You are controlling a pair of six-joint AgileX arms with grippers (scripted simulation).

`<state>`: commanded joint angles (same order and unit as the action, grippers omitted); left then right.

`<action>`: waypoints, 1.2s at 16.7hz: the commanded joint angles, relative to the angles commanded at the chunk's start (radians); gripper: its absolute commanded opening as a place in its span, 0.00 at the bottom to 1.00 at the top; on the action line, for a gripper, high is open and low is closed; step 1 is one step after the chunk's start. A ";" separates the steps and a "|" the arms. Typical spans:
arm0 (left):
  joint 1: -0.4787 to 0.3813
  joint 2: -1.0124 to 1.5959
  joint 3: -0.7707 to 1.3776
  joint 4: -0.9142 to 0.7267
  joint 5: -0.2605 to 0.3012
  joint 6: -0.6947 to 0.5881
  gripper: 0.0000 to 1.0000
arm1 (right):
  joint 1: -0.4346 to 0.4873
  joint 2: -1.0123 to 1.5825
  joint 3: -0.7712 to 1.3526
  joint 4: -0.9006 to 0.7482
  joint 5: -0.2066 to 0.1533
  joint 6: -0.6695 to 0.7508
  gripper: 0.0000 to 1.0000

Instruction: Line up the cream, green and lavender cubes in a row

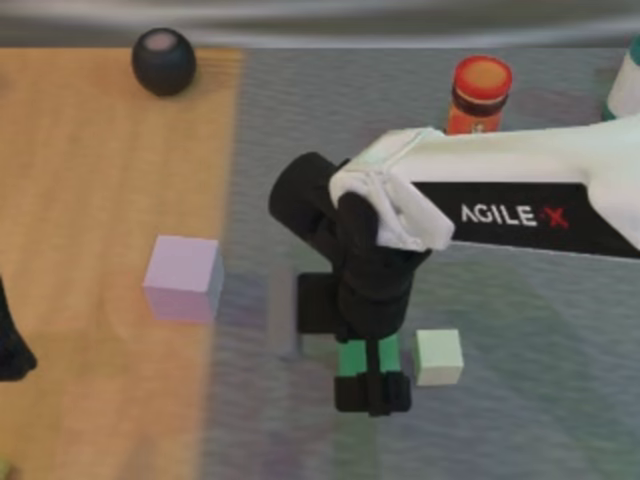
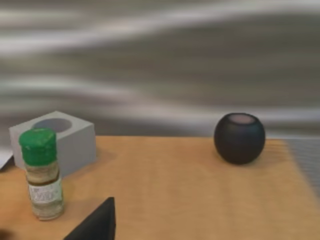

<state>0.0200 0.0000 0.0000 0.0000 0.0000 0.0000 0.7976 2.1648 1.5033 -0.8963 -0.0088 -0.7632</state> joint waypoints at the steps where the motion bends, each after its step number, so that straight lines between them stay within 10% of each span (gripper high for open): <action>1: 0.000 0.000 0.000 0.000 0.000 0.000 1.00 | 0.000 0.000 0.000 0.000 0.000 0.000 1.00; 20: 0.000 0.000 0.000 0.000 0.000 0.000 1.00 | 0.001 -0.082 0.155 -0.240 -0.001 -0.004 1.00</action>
<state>0.0199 0.0002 0.0001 -0.0001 0.0000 -0.0001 0.7983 2.0831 1.6584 -1.1358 -0.0095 -0.7676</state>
